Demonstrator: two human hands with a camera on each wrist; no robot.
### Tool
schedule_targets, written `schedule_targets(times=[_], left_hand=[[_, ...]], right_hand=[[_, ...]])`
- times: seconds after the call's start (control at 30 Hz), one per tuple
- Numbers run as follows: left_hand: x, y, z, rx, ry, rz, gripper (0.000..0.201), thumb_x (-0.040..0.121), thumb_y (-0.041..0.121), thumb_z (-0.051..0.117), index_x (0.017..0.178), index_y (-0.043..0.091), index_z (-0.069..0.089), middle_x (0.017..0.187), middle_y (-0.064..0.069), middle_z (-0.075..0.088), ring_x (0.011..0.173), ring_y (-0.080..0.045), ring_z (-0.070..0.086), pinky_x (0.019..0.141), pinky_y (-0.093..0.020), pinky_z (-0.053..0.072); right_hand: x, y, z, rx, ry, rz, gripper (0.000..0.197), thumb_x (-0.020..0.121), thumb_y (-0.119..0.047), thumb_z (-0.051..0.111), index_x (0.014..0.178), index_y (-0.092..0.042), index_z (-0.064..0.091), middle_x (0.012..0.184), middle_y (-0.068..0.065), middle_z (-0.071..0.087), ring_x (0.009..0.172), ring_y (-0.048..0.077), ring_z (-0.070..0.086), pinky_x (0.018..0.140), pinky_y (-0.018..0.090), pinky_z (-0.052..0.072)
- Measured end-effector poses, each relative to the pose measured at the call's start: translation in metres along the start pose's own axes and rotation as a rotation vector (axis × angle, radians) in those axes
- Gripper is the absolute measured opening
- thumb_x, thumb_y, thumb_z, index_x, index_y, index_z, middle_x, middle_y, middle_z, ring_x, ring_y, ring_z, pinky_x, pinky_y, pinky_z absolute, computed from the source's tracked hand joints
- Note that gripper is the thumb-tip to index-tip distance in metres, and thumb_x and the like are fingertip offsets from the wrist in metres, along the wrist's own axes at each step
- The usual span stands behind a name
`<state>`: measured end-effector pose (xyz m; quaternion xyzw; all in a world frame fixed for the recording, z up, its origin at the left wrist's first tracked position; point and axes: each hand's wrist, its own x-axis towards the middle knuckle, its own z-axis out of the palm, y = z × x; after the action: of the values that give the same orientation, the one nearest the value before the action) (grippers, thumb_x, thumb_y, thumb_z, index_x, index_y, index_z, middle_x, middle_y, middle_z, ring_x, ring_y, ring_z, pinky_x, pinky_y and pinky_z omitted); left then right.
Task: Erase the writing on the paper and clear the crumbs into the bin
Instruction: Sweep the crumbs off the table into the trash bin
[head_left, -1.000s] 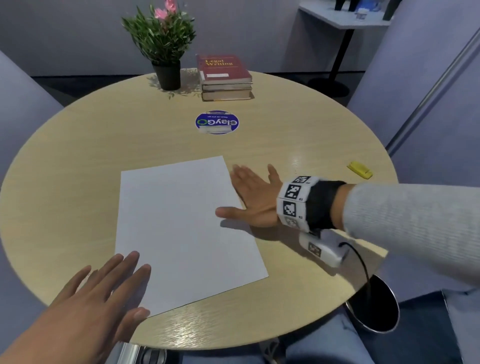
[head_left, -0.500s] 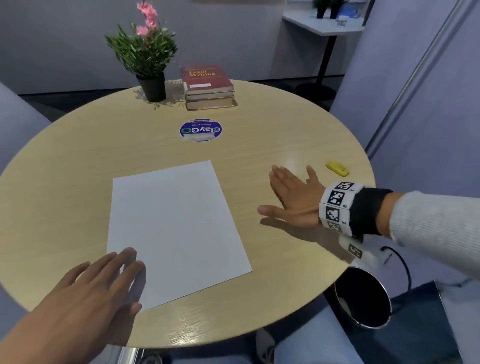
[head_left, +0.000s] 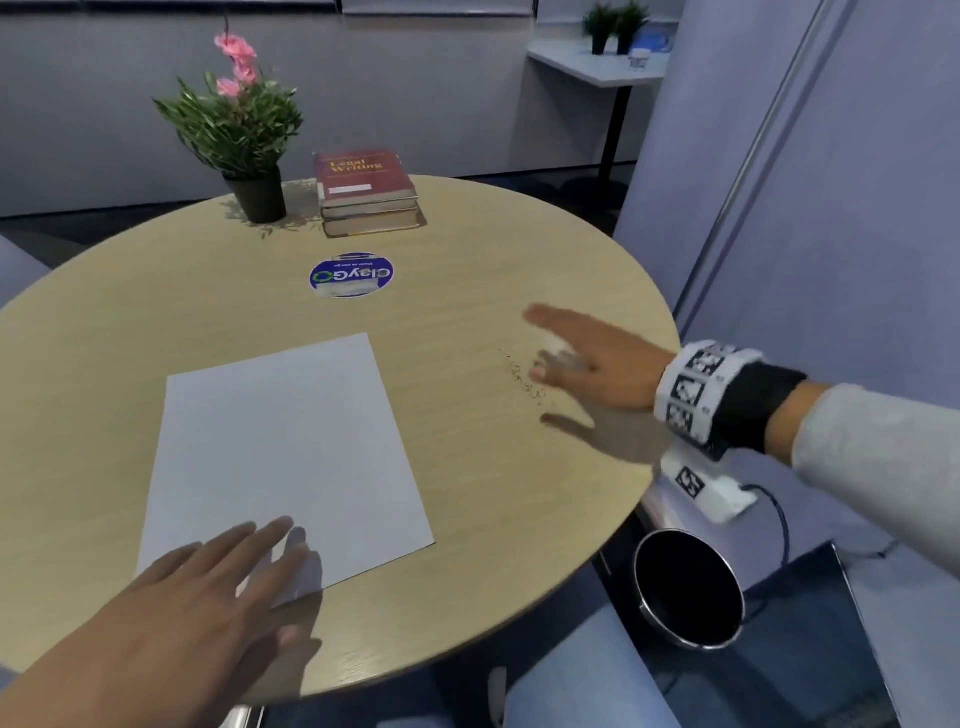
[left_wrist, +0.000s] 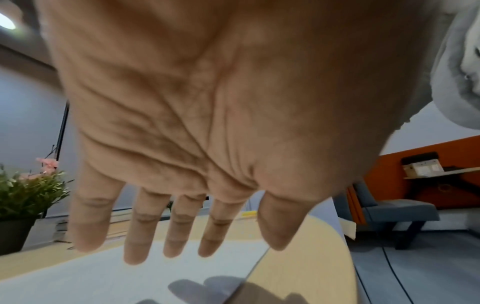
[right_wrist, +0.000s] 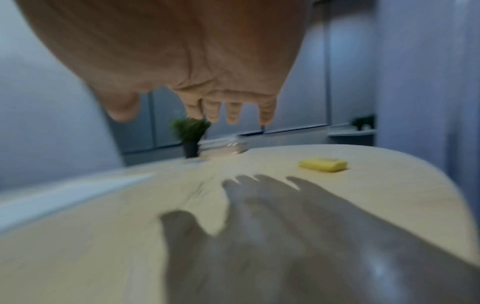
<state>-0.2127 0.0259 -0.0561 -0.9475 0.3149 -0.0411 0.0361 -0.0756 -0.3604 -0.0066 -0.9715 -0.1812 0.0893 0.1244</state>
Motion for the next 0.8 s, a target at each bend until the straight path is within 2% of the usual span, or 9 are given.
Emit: schedule_targets(times=[0.07,0.13,0.2,0.3,0.47,0.53,0.6,0.7,0.8], left_hand=[[0.008,0.011,-0.005,-0.026,-0.01,-0.002,0.057,0.096,0.055,0.01,0.119,0.021,0.05,0.114,-0.006,0.067,0.104,-0.019,0.048,0.073,-0.031,0.051],[0.019,0.025,-0.012,-0.05,-0.024,0.035,0.058,0.096,0.054,0.008,0.119,0.021,0.05,0.112,-0.004,0.069,0.102,-0.019,0.058,0.065,-0.032,0.056],[0.03,0.037,-0.017,-0.056,-0.044,0.085,0.057,0.097,0.051,0.006,0.117,0.021,0.05,0.108,-0.001,0.071,0.09,-0.018,0.07,0.062,-0.031,0.056],[0.041,0.047,-0.023,-0.047,-0.048,0.126,0.058,0.097,0.048,0.004,0.115,0.019,0.051,0.104,-0.002,0.072,0.084,-0.018,0.072,0.059,-0.031,0.057],[0.049,0.065,-0.019,-0.076,-0.088,0.125,0.048,0.096,0.047,0.017,0.115,0.02,0.051,0.104,0.001,0.072,0.083,-0.016,0.072,0.057,-0.031,0.056],[0.049,0.072,-0.015,-0.091,-0.115,0.109,0.053,0.096,0.049,0.009,0.116,0.022,0.051,0.111,0.004,0.069,0.093,-0.015,0.067,0.058,-0.03,0.055],[0.047,0.081,-0.014,-0.127,-0.139,0.072,0.052,0.096,0.052,0.011,0.115,0.024,0.05,0.12,0.007,0.058,0.101,-0.011,0.052,0.06,-0.029,0.055],[0.046,0.098,-0.011,-0.142,-0.162,0.049,0.05,0.093,0.06,0.02,0.114,0.026,0.05,0.123,0.006,0.048,0.105,-0.011,0.046,0.07,-0.019,0.052],[0.045,0.121,-0.002,-0.132,-0.141,0.019,0.064,0.091,0.07,0.019,0.12,0.023,0.052,0.13,-0.001,0.054,0.112,-0.017,0.046,0.084,-0.029,0.035]], right_hand=[[0.007,0.026,-0.021,0.045,0.154,0.122,0.061,0.094,-0.046,0.052,0.147,-0.024,0.032,0.151,0.003,0.037,0.135,0.022,0.04,0.107,0.037,0.035],[0.016,0.054,-0.034,0.017,0.187,0.259,0.052,0.091,-0.033,0.061,0.138,-0.02,0.045,0.136,0.008,0.052,0.119,0.026,0.053,0.095,0.036,0.043],[0.026,0.078,-0.035,-0.023,0.115,0.365,0.052,0.089,-0.029,0.064,0.137,-0.018,0.046,0.132,0.01,0.053,0.113,0.028,0.056,0.09,0.036,0.046],[0.036,0.097,-0.027,-0.05,0.001,0.457,0.057,0.086,-0.032,0.066,0.138,-0.022,0.044,0.133,0.008,0.053,0.11,0.028,0.056,0.09,0.038,0.049],[0.05,0.11,-0.016,0.037,0.084,0.435,0.048,0.087,-0.032,0.066,0.13,-0.015,0.054,0.123,0.008,0.058,0.093,0.021,0.051,0.081,0.032,0.045],[0.055,0.111,-0.014,0.072,0.087,0.409,0.044,0.085,-0.033,0.067,0.125,-0.015,0.058,0.114,0.006,0.058,0.093,0.021,0.052,0.079,0.032,0.044],[0.059,0.11,-0.012,0.085,0.083,0.38,0.041,0.079,-0.028,0.073,0.116,-0.014,0.063,0.103,0.004,0.058,0.09,0.021,0.055,0.075,0.031,0.044],[0.066,0.109,-0.011,0.064,0.081,0.345,0.038,0.073,-0.021,0.077,0.109,-0.015,0.065,0.098,0.003,0.059,0.086,0.02,0.056,0.069,0.029,0.042],[0.077,0.113,-0.017,0.061,0.139,0.337,0.039,0.074,-0.023,0.077,0.11,-0.016,0.064,0.094,0.001,0.059,0.083,0.021,0.059,0.067,0.03,0.045]])
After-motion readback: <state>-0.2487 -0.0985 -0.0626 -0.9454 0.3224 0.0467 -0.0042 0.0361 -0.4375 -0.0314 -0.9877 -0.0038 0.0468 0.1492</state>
